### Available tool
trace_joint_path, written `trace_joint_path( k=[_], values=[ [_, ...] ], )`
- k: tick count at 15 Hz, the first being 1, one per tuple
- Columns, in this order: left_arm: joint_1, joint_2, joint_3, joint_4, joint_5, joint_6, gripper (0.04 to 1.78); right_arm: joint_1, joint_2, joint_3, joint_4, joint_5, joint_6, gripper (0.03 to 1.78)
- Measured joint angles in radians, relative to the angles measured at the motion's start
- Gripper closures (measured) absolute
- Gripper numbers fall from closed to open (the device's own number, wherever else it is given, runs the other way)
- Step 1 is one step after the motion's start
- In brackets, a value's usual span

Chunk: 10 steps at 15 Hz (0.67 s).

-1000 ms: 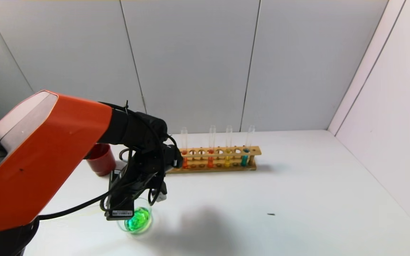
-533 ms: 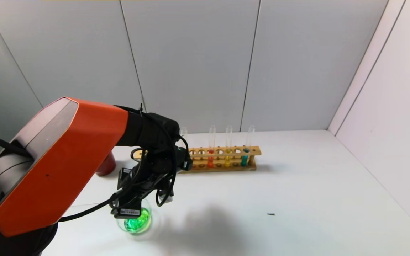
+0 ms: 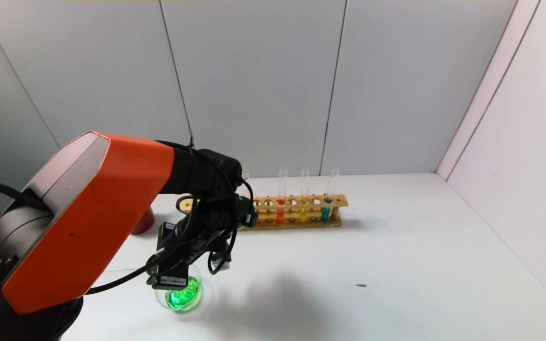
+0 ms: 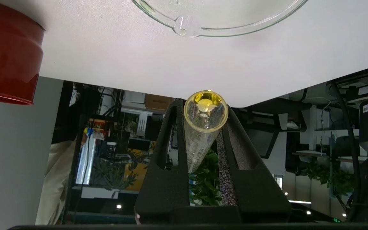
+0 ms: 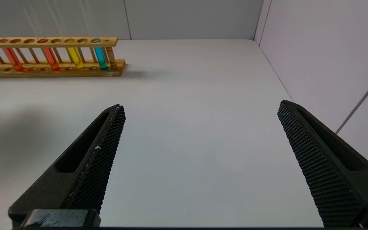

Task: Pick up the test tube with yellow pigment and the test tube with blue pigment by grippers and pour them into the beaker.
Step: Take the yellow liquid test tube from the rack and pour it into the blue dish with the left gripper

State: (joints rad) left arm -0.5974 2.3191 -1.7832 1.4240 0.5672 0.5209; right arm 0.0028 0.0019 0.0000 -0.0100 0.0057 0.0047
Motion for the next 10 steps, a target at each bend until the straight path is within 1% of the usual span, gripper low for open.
trace_joint_path(
  k=[10],
  values=[
    [-0.002, 0.005, 0.000, 0.012, 0.000, -0.001, 1.51, 0.000, 0.000, 0.000, 0.000, 0.000, 0.000, 0.07]
  ],
)
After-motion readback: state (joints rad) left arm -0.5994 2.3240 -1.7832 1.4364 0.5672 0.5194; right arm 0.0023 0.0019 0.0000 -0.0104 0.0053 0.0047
